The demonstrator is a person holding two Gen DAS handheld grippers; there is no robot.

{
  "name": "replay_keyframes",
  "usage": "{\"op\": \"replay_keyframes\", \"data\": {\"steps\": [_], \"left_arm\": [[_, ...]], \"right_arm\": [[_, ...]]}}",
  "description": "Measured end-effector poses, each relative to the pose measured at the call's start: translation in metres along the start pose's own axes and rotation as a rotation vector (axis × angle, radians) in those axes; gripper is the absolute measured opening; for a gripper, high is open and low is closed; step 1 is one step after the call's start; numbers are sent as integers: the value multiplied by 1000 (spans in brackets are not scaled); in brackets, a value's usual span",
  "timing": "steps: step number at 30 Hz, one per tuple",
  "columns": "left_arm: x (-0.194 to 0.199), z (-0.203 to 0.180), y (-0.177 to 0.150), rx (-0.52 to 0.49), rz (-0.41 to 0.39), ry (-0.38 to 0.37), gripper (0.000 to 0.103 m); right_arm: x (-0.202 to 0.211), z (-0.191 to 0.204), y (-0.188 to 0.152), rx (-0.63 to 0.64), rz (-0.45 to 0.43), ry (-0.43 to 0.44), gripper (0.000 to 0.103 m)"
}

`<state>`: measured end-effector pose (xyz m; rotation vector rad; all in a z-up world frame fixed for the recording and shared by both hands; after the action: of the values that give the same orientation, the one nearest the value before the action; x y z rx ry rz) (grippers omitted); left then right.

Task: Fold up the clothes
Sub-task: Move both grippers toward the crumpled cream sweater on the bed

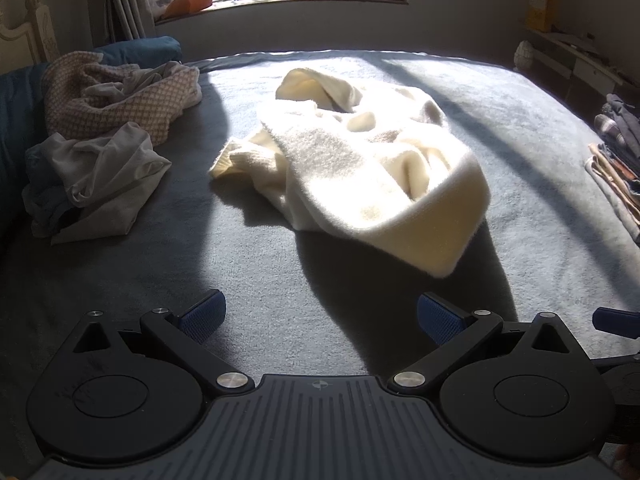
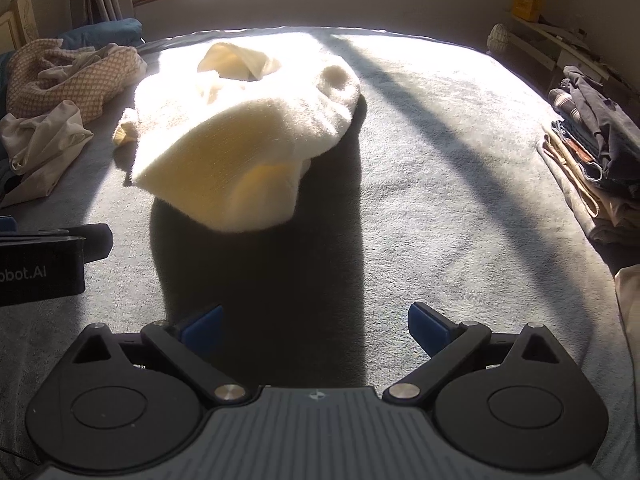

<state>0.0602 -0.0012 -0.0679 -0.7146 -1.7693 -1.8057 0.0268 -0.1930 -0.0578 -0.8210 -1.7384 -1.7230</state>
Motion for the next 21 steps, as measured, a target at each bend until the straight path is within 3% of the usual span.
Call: {"op": "replay_keyframes", "data": {"steps": [14,21], "left_arm": [[2,9,2,75,-3,32,103],[7,11,6,45,-41,53,103]], "right_arm": [[1,-3,0,-7,-4,-21,101],[1,-2,-1,-5,0,-24,101]]}}
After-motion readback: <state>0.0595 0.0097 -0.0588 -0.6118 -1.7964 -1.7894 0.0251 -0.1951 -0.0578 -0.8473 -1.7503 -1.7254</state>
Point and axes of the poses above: each gripper's, at about its wrist camera, not at the fingertips, and x roughly against the way its jaws point, z to its left, y to its top, the point moved 9 cm from there along -x, roughly the way its jaws point, and after that the axes turned 6 degrees about -z, right-handed, at the moved point
